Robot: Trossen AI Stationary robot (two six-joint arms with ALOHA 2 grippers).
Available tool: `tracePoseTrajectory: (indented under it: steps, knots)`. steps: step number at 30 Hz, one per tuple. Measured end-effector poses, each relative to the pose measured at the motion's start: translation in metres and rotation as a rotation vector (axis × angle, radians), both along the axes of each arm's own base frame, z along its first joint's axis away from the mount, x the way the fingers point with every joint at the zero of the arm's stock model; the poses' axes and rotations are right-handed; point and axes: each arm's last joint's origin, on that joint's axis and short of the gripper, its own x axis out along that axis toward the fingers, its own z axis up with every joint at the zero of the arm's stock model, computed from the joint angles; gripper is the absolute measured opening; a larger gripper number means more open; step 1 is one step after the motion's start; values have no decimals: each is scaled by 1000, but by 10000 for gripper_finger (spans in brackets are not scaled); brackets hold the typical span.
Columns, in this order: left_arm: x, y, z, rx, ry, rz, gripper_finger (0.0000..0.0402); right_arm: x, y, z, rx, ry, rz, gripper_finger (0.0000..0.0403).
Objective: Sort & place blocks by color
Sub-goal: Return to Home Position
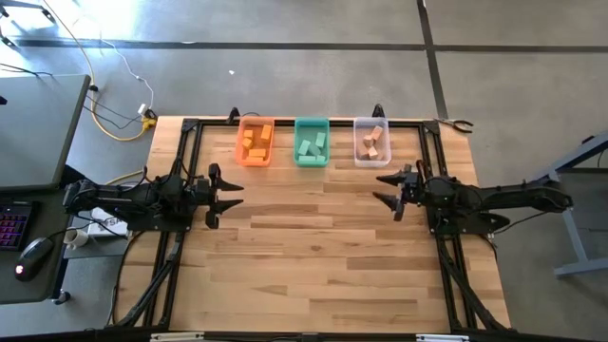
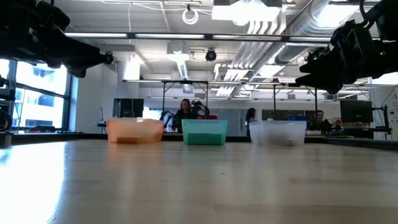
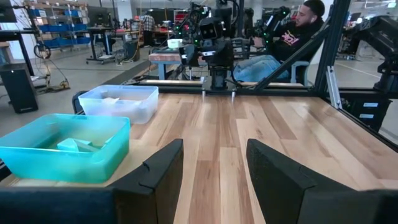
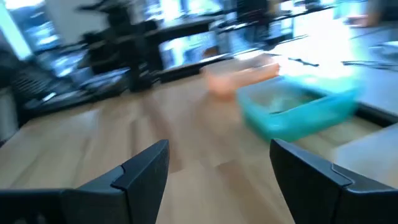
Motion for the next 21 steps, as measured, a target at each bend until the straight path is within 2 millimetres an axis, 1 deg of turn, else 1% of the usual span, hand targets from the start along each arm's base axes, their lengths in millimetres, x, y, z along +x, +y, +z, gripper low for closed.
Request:
tracePoseTrajectory:
  steps: [5,8,10,13,17,21]
  knots:
    - [0,0,0,0,0,-1,163,-3,-6,1,-4,-13,-214,266]
    - [0,0,0,0,0,-1,163,-6,-9,-6,28,40,-339,266]
    - [0,0,0,0,0,-1,163,-8,-10,-12,51,85,-391,266]
    - [0,0,0,0,0,-1,163,-7,-10,-14,18,118,-385,266]
    - [0,0,0,0,0,-1,163,-6,-8,-14,-93,179,-303,266]
    - [0,0,0,0,0,-1,163,-5,-7,-15,-164,213,-219,266]
